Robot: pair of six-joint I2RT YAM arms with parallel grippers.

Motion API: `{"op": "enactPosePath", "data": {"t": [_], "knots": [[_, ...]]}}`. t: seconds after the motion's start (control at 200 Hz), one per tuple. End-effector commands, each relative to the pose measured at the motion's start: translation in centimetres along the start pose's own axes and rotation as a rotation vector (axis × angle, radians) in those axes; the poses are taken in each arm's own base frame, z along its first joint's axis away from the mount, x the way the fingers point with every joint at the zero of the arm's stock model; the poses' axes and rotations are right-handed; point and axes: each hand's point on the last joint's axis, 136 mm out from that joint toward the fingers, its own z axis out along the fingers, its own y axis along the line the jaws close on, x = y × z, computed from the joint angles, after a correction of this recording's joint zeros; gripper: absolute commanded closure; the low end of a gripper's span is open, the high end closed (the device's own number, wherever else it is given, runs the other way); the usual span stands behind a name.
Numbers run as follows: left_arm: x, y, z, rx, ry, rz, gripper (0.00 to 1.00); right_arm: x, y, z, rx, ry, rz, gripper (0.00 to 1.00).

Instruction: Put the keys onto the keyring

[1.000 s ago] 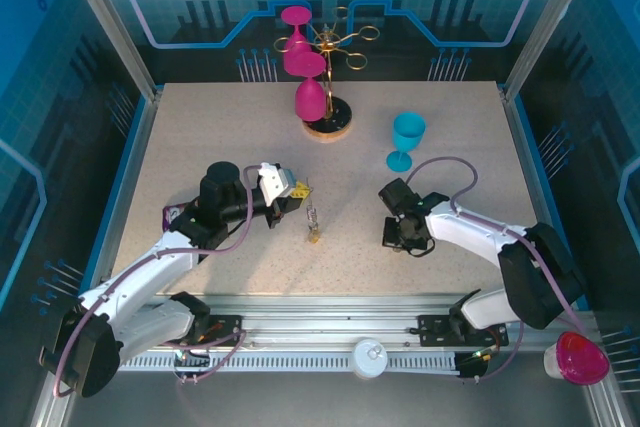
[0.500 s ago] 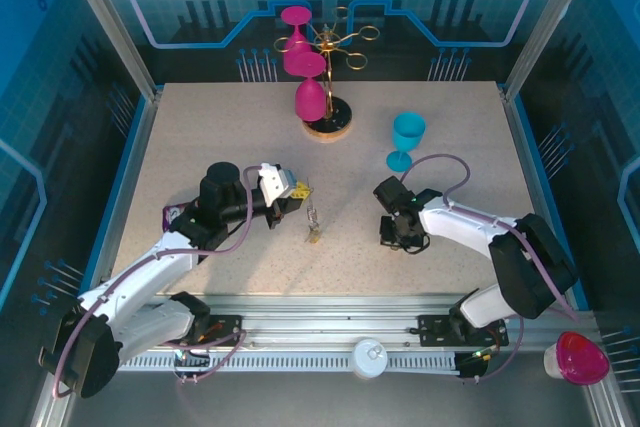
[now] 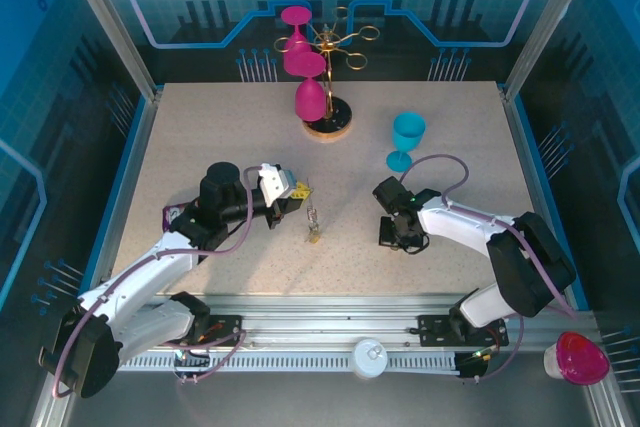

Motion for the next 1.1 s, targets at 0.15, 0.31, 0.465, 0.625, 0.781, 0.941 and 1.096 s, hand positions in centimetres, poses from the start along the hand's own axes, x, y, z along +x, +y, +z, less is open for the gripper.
{"op": "enactPosePath", "data": {"t": [0.15, 0.31, 0.465, 0.625, 0.781, 0.941, 1.096], "knots": [[-1.3, -0.5, -0.3, 0.014, -0.048, 0.052, 1.0, -2.2, 2.8, -5.5, -0.153, -0.22, -0.223, 1.0], [-1.3, -0.8, -0.3, 0.026, -0.052, 0.052, 1.0, -2.7, 6.3, -9.0, -0.363, -0.36, -0.426, 1.0], [-1.1, -1.1, -0.2, 0.045, -0.054, 0.056, 1.0, -2.0, 9.6, -11.9, -0.541, -0.423, -0.631, 1.0], [-0.7, -1.8, 0.0, 0.079, -0.056, 0.075, 1.0, 0.0, 12.8, -15.4, -0.76, -0.494, -0.847, 1.0], [-0.2, -2.7, 0.2, 0.108, -0.062, 0.121, 1.0, 1.3, 14.1, -17.4, -0.869, -0.571, -0.995, 1.0], [0.2, -3.5, 0.2, 0.133, -0.063, 0.162, 1.0, 2.5, 15.0, -19.0, -0.947, -0.641, -1.104, 1.0], [0.6, -4.5, 0.3, 0.175, -0.059, 0.202, 1.0, 3.2, 15.5, -19.9, -0.947, -0.694, -1.183, 1.0]]}}
